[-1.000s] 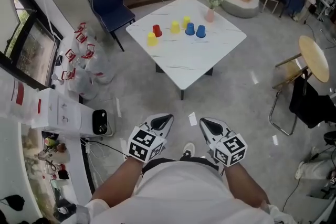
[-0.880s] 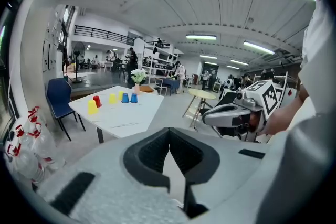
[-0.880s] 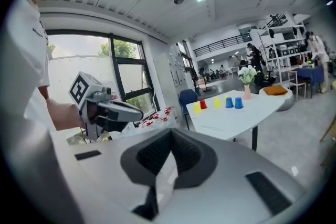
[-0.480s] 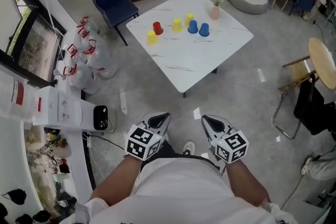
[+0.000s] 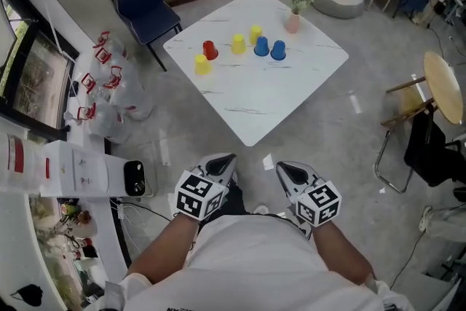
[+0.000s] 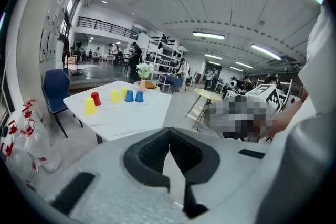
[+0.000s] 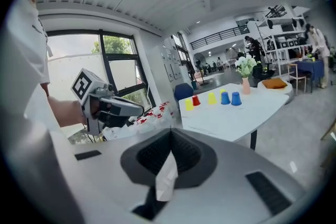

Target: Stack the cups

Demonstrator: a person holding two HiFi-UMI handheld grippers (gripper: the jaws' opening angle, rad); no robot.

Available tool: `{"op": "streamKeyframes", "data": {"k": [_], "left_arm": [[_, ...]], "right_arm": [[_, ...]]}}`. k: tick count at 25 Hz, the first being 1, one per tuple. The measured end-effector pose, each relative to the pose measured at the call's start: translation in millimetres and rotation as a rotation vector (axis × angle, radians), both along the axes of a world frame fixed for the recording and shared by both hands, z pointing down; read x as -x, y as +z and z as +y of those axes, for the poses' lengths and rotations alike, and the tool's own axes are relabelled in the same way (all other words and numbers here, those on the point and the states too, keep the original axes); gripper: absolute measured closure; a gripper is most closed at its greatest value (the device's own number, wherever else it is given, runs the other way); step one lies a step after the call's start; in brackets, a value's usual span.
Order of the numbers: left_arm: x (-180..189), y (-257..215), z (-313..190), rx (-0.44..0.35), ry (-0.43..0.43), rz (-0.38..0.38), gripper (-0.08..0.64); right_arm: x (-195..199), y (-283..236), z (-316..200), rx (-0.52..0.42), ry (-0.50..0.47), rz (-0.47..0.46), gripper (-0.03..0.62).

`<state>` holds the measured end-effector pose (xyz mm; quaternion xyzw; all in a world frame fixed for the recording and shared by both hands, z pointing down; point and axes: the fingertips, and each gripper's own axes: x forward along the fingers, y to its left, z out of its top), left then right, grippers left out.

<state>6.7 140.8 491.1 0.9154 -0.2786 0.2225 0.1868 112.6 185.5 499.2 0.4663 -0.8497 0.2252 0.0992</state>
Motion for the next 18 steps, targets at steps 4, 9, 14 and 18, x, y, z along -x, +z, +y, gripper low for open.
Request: {"op": "streamKeyframes", "data": {"k": [4,9,14,18], "left_arm": [[-5.2,-11.3,-48.2,-0.026,0.037,0.010,0.555],[-5.9,-17.6,-108.4,-0.040,0.078,0.019,0.554],[3.7,-19.3,-157.7,-0.050,0.114,0.020,0.554],[16.6,-15.8,-187.0,-0.045,0.134,0.023,0.554]], "right_arm": [[2.6,-11.3,-48.7,-0.010,0.013,0.027,0.586],[6.5,-24.6,-112.1,-0.035,0.048,0.042,0.586],[18.0,-25.8,-157.5,-0.036,0.075,0.067,0.586],[27.8,-20.8,-184.5,-0.025,0.099,0.088,0.586]]}}
